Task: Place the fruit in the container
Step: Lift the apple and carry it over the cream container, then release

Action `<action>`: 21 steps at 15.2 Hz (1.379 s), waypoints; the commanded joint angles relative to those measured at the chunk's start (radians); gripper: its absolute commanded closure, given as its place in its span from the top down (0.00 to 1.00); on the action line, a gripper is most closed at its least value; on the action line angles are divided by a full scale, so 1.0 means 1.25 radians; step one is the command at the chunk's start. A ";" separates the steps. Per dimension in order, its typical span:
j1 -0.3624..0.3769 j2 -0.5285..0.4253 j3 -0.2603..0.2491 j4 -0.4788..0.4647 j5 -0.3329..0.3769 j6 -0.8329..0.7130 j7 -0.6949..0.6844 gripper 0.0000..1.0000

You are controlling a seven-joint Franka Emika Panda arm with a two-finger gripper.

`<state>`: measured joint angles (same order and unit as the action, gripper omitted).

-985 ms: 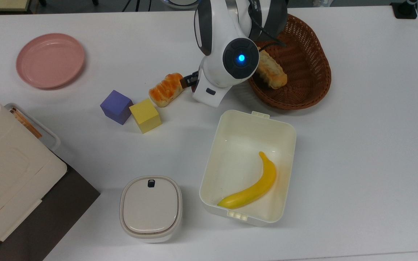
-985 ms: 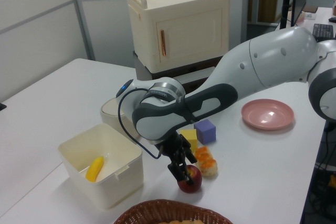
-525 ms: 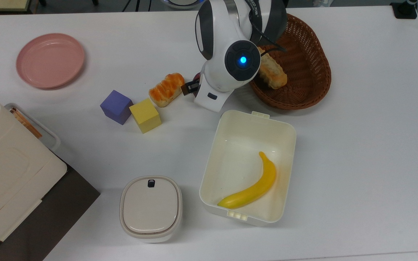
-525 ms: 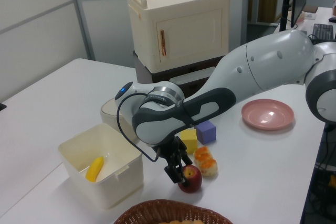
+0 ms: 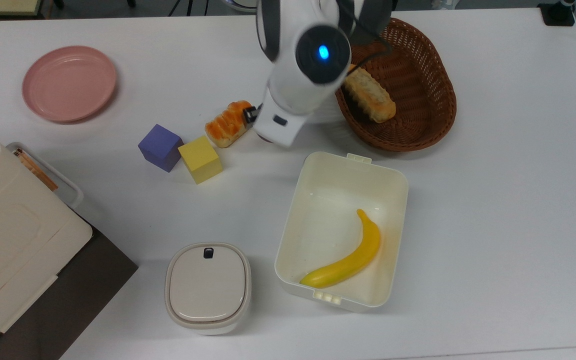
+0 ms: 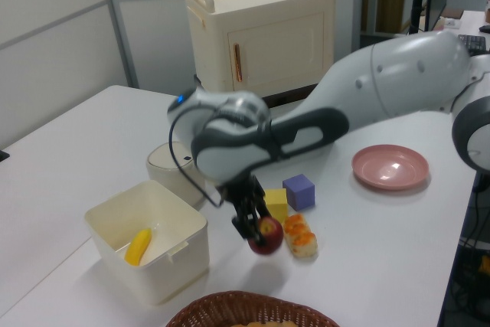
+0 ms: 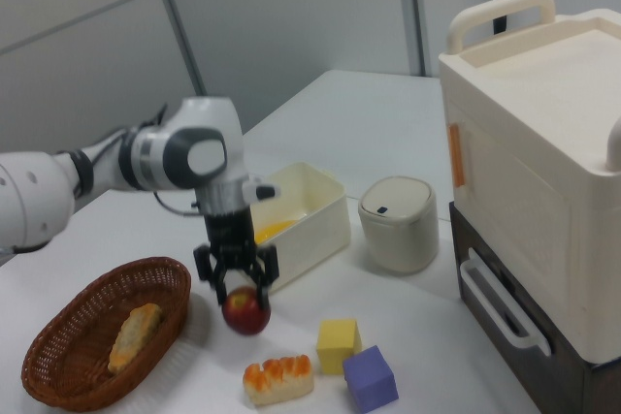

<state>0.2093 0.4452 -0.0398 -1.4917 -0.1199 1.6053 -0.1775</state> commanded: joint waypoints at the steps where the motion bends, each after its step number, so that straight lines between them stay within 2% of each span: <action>1: -0.027 -0.070 -0.005 0.038 0.055 -0.006 0.062 0.40; 3: -0.037 -0.069 -0.005 0.076 0.095 0.015 0.117 0.39; 5: -0.034 -0.070 -0.004 0.083 0.120 0.084 0.189 0.41; 8: -0.018 -0.067 0.009 0.083 0.145 0.234 0.350 0.42; 10: 0.013 -0.057 0.007 0.079 0.143 0.336 0.446 0.53; 12: 0.036 -0.037 0.007 0.075 0.140 0.371 0.477 0.60; 13: 0.048 -0.029 0.007 0.075 0.138 0.375 0.481 0.74; 14: 0.056 -0.020 0.007 0.075 0.136 0.377 0.486 0.93; 15: 0.058 -0.016 0.007 0.073 0.133 0.377 0.492 1.00; 21: 0.049 -0.028 -0.004 0.073 0.114 0.361 0.471 1.00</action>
<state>0.2743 0.4383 -0.0289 -1.3896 0.0366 2.0595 0.4193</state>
